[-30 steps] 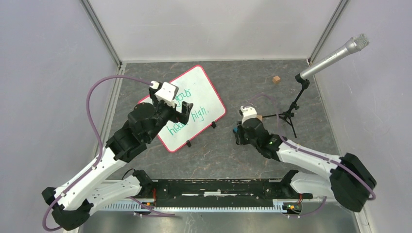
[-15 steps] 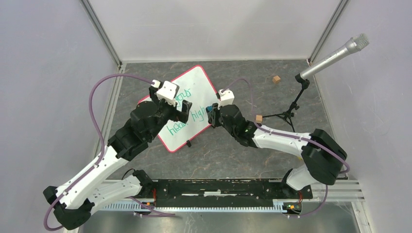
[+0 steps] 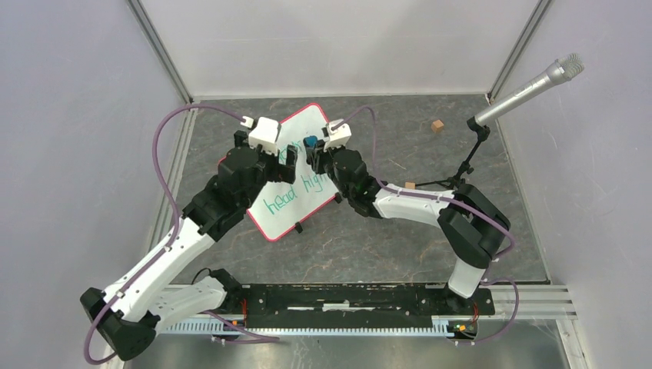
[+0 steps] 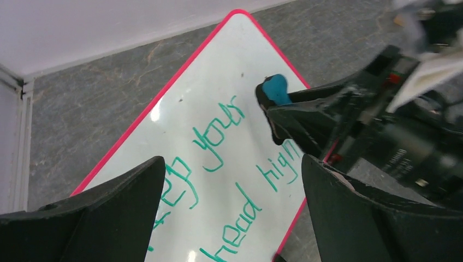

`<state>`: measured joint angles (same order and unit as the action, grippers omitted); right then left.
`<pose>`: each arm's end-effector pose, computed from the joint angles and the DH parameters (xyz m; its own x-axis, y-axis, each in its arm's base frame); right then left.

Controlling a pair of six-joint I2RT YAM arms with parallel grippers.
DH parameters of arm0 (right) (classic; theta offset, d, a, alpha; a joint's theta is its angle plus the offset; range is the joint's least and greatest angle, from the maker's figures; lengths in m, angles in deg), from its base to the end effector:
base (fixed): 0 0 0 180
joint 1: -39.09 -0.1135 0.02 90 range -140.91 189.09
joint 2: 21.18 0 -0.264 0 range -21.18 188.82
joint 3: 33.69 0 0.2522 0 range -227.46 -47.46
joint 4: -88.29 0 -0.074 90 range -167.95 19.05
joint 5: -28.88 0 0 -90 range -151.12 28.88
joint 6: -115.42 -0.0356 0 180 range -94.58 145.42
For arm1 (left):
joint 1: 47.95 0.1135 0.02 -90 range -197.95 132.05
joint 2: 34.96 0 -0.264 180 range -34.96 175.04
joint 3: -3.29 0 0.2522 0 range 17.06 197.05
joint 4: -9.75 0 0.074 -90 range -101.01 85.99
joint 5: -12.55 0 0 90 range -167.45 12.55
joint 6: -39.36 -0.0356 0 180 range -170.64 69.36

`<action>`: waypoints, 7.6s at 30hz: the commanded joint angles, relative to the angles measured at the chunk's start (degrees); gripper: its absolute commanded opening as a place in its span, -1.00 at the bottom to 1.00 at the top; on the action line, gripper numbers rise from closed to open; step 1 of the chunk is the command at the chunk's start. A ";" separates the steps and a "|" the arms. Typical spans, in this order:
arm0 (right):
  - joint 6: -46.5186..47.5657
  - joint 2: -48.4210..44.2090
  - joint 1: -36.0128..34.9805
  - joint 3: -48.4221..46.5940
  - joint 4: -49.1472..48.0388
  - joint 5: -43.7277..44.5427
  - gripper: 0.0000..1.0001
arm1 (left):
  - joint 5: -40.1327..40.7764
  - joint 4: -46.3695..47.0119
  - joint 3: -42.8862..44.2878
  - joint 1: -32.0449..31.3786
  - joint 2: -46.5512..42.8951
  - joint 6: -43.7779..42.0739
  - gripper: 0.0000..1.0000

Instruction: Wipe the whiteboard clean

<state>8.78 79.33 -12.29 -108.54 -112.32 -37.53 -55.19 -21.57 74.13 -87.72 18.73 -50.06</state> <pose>0.2618 0.3050 0.2545 -0.1864 0.1871 -0.9645 -0.4319 0.8661 0.2515 0.1688 -0.1229 0.3744 -0.1913 0.1470 -0.9705 0.3078 0.9478 0.0829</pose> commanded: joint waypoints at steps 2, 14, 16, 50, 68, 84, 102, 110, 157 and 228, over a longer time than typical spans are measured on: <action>3.33 0.71 3.01 -0.65 -6.26 -5.48 -0.47 | -3.44 -0.54 4.40 9.17 4.89 9.30 0.99; 13.85 7.68 4.62 -12.63 3.91 -18.95 -0.46 | -25.05 -11.68 29.72 27.15 28.43 21.52 0.99; 14.81 7.85 4.62 -12.66 4.32 -19.29 -0.46 | -23.25 -13.52 32.51 27.75 31.73 18.19 0.99; 26.07 16.55 -4.81 -22.42 10.02 -12.65 -0.43 | -46.92 -7.35 32.38 30.62 47.14 15.14 0.07; 13.42 16.20 4.49 -17.32 12.50 -5.57 -0.43 | -44.30 -6.96 31.21 30.69 46.85 15.72 -0.23; 11.53 16.10 6.48 -15.39 16.38 -4.88 -0.43 | -43.47 -7.39 31.34 30.62 47.13 16.52 -0.24; 26.20 16.32 -8.05 -18.75 13.26 -15.68 -0.43 | -45.39 -3.31 29.10 30.54 46.22 20.19 -0.33; 22.54 13.74 -6.54 -13.91 8.54 -12.68 -0.43 | -44.54 -0.08 26.30 30.28 43.93 21.05 -0.33; 18.27 12.12 -0.67 -9.23 5.37 -7.90 -0.43 | -42.76 2.10 23.92 29.40 41.75 21.65 -0.42; 30.67 14.34 -6.61 -16.41 8.02 -6.29 -0.44 | -41.71 3.10 22.99 29.36 41.17 21.47 -0.53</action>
<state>41.72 94.63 -22.34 -128.18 -106.46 -49.44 -96.83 -16.98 97.43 -57.01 62.14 -31.38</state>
